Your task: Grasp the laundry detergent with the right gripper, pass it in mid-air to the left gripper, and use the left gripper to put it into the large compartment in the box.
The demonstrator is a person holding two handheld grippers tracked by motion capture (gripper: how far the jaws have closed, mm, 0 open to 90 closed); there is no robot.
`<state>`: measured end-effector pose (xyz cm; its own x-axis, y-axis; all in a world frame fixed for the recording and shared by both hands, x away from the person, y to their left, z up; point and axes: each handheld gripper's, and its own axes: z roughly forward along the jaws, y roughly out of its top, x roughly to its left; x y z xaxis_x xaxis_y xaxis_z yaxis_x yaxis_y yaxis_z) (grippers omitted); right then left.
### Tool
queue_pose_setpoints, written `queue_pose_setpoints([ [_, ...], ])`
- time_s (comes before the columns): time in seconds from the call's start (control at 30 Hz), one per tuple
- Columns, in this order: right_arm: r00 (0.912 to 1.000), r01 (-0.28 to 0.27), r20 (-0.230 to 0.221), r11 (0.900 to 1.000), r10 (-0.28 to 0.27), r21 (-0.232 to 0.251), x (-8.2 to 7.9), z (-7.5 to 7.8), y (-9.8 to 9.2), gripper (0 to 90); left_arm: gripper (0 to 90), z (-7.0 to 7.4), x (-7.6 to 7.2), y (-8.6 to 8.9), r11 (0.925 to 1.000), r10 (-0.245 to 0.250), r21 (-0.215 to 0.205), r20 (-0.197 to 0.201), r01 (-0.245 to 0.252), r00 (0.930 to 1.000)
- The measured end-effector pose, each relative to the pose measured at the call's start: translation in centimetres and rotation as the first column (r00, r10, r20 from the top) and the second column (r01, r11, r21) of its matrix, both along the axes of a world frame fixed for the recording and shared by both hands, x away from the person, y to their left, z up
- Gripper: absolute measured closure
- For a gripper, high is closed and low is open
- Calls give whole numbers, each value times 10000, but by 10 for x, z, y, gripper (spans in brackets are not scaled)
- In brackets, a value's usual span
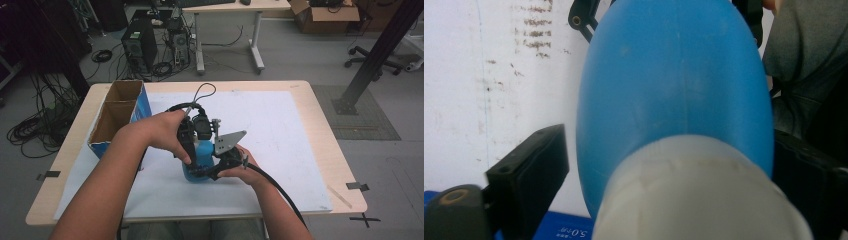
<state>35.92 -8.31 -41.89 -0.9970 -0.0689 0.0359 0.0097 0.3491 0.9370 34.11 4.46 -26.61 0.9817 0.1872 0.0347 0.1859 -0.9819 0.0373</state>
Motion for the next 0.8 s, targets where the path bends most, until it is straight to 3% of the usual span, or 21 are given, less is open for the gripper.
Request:
queue_pose_setpoints([
  [0.1,10000,9,14,10000,-9,-3,0,0,0,419,154,0,0,0,10000,17,-32,-32,-17,10000],
  [0.8,10000,61,49,10000,-62,48,0,1,0,420,222,3,-2,-4,9999,-131,91,101,130,9999],
])
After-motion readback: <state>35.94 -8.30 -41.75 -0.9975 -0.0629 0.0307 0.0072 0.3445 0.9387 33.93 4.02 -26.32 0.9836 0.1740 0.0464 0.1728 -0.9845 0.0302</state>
